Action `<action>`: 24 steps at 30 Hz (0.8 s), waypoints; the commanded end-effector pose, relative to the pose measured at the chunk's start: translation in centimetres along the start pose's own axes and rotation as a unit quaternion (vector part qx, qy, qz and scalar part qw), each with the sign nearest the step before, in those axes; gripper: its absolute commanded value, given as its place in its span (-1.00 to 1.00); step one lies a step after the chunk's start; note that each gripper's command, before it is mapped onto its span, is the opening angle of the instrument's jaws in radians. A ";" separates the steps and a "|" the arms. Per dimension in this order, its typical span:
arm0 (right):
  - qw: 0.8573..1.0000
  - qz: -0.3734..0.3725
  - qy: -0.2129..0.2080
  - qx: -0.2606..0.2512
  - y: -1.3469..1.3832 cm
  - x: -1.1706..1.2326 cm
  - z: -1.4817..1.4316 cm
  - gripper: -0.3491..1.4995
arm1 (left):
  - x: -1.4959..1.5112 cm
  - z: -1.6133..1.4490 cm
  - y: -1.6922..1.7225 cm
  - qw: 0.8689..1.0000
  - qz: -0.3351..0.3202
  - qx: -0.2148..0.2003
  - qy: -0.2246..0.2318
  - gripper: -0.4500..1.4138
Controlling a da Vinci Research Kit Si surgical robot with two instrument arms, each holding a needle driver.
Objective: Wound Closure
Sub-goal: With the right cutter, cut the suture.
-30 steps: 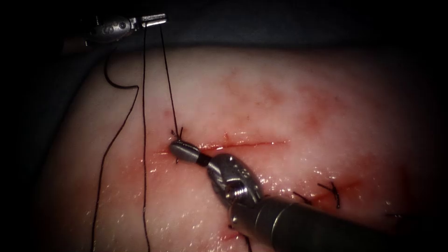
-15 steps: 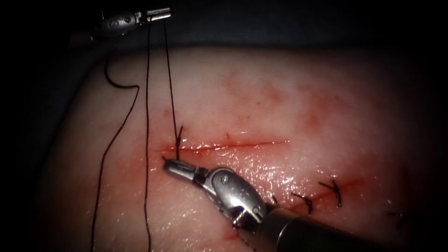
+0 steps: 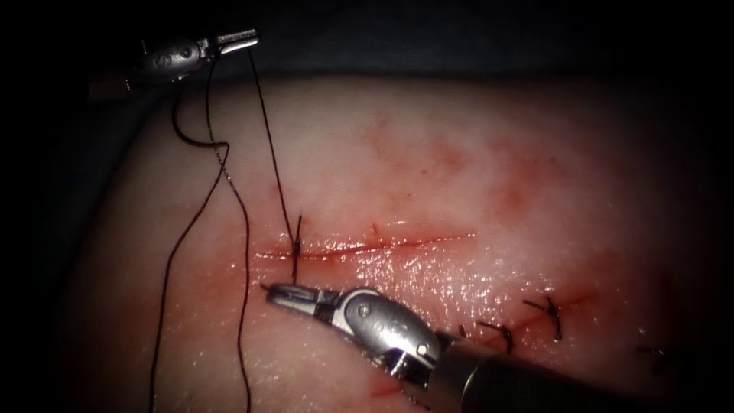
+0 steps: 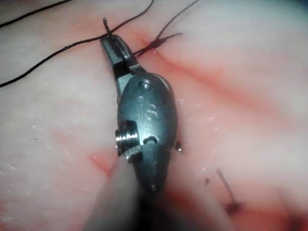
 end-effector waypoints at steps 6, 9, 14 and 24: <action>0.999 0.033 0.035 -0.005 -0.02 0.33 0.01 0.27 | 0.58 -0.30 0.26 1.000 -0.020 -0.022 0.005 -1.00; 0.999 0.042 0.032 -0.001 0.05 0.51 -0.11 -0.36 | 0.86 -0.48 0.41 0.999 -0.025 -0.029 0.008 -1.00; 0.999 0.053 -0.007 0.007 0.21 0.69 -0.16 -0.38 | 1.21 -0.63 0.57 0.999 -0.026 -0.042 0.017 -1.00; 0.998 0.044 -0.052 0.008 0.71 1.15 -0.09 -0.13 | 2.13 -0.79 0.93 0.996 -0.019 -0.063 0.053 -1.00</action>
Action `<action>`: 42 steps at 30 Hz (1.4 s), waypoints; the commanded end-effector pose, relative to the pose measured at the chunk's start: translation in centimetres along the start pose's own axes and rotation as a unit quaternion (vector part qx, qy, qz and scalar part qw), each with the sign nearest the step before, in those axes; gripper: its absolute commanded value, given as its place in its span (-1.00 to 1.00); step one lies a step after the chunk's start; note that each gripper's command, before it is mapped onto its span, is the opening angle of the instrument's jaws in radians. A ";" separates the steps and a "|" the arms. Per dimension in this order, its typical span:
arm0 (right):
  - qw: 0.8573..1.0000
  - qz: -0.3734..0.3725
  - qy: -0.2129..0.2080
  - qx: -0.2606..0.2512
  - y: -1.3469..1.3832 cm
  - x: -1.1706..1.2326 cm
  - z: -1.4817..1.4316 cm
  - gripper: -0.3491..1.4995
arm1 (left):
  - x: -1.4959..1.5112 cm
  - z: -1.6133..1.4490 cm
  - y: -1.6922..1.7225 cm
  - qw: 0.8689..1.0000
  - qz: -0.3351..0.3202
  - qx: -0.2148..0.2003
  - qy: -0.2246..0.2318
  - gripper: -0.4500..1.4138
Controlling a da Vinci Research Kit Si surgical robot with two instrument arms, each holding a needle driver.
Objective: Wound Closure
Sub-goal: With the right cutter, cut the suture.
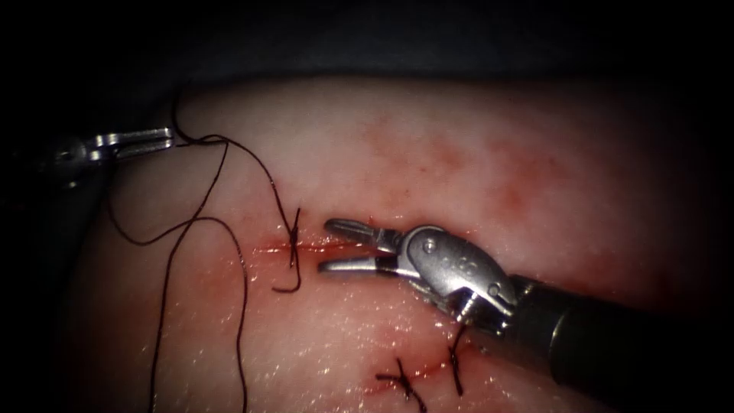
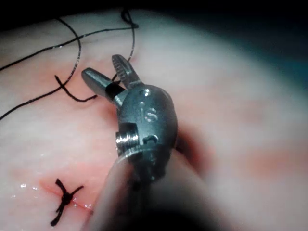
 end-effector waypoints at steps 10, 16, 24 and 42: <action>1.000 -0.005 -0.003 0.000 0.14 0.28 0.19 0.24 | 0.37 0.06 0.15 1.000 0.008 -0.006 0.015 -1.00; 0.999 -0.026 -0.026 -0.005 0.16 0.07 0.49 0.78 | 0.59 0.06 0.29 0.998 0.012 -0.023 0.049 -1.00; 0.992 -0.108 -0.059 -0.006 0.16 -0.23 0.79 0.76 | 0.76 0.08 0.36 0.998 0.014 -0.030 0.060 -1.00; 0.978 -0.191 -0.080 -0.005 0.03 -0.44 1.19 0.84 | 0.92 0.13 0.44 0.994 0.006 -0.052 0.094 -1.00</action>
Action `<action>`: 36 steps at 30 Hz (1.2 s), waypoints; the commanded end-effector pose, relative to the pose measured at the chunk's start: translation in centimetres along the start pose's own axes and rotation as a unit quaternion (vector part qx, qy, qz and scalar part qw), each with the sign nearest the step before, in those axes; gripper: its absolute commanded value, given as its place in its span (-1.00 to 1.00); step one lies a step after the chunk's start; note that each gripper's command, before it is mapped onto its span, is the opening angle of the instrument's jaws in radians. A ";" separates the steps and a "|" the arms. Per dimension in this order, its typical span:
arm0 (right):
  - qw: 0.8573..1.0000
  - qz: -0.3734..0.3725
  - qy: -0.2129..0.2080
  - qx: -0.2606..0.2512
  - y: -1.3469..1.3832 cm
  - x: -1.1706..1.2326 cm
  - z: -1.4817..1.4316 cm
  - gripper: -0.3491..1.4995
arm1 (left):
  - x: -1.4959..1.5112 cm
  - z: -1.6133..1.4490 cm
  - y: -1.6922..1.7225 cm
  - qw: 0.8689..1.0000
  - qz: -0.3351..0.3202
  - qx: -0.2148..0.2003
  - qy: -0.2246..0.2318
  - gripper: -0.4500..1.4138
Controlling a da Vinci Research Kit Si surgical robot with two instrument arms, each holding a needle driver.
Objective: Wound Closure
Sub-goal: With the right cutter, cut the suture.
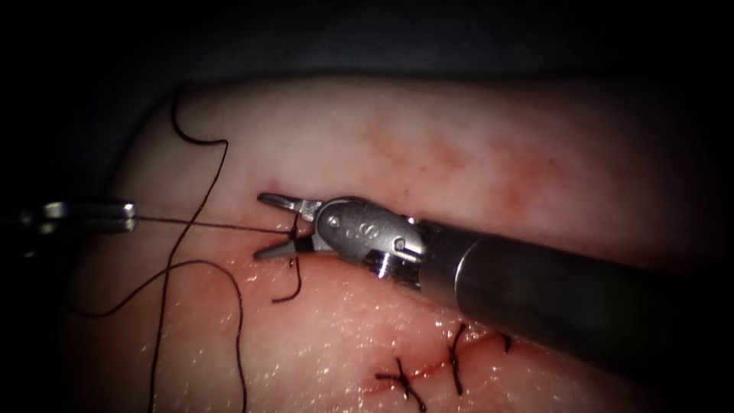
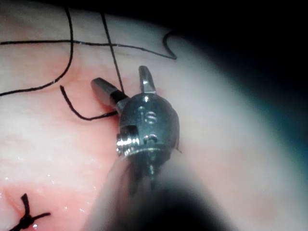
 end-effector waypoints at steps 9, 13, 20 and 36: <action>1.000 -0.007 -0.001 -0.003 -0.02 0.04 0.30 0.80 | 0.03 0.11 0.05 1.000 0.007 -0.007 0.003 -1.00; 1.000 -0.011 0.000 -0.003 -0.09 0.01 0.36 0.78 | 0.05 0.14 0.08 1.000 0.009 -0.009 0.004 -1.00; 1.000 -0.012 -0.002 -0.002 -0.11 0.02 0.40 0.74 | 0.06 0.15 0.11 1.000 0.010 -0.011 0.005 -1.00; 0.999 0.028 -0.013 0.014 -0.06 0.04 0.27 -0.95 | 0.15 0.19 0.35 0.999 0.021 -0.025 0.005 -1.00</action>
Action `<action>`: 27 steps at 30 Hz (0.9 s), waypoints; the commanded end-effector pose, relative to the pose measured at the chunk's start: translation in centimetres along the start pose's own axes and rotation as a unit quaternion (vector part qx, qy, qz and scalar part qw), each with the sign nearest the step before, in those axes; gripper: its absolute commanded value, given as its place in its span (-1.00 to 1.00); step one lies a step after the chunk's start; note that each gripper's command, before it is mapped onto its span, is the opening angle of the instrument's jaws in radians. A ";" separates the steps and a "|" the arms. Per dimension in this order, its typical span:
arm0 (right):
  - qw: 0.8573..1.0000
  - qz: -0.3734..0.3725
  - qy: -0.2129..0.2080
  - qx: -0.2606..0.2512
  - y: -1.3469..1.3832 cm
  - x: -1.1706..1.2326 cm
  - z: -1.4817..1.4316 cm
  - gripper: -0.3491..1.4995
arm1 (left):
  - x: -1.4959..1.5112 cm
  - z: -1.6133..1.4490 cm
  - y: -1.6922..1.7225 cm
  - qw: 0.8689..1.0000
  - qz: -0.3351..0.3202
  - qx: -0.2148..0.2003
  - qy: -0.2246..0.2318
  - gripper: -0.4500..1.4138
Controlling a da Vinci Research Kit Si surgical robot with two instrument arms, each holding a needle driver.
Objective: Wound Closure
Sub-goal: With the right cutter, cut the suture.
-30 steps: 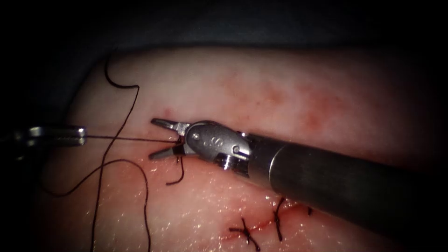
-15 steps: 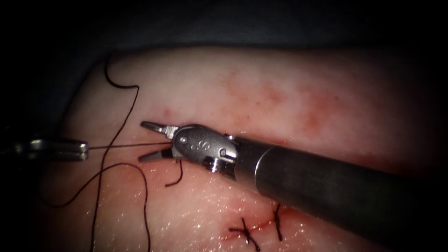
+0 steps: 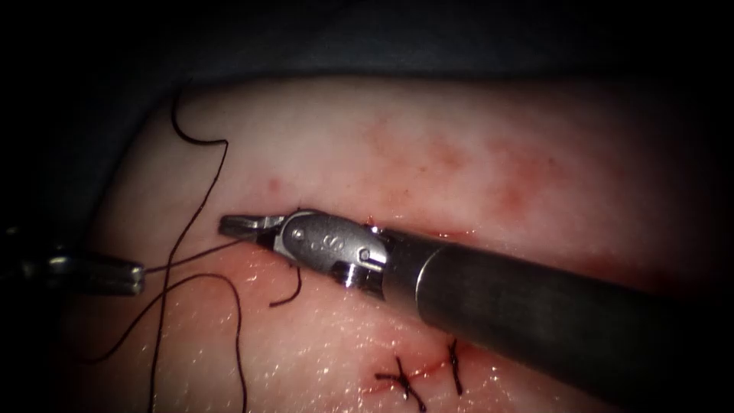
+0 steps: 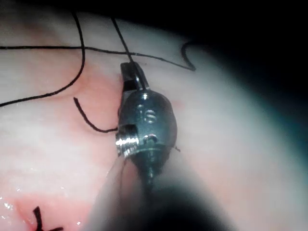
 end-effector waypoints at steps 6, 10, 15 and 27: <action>0.999 -0.005 0.050 -0.007 0.10 0.20 -0.46 0.84 | -0.07 0.08 0.13 1.000 0.008 -0.010 -0.003 -1.00; 0.997 -0.048 0.067 -0.003 0.20 0.23 -0.87 0.93 | -0.10 0.16 0.25 1.000 0.005 -0.025 0.007 -1.00; 0.993 -0.099 0.061 -0.003 0.52 0.21 -1.40 0.87 | -0.22 0.48 0.44 0.998 0.000 -0.055 0.027 -1.00; 0.990 -0.131 0.046 -0.014 0.81 0.00 -1.62 0.89 | -1.34 0.98 1.20 0.990 -0.021 -0.136 -0.042 -1.00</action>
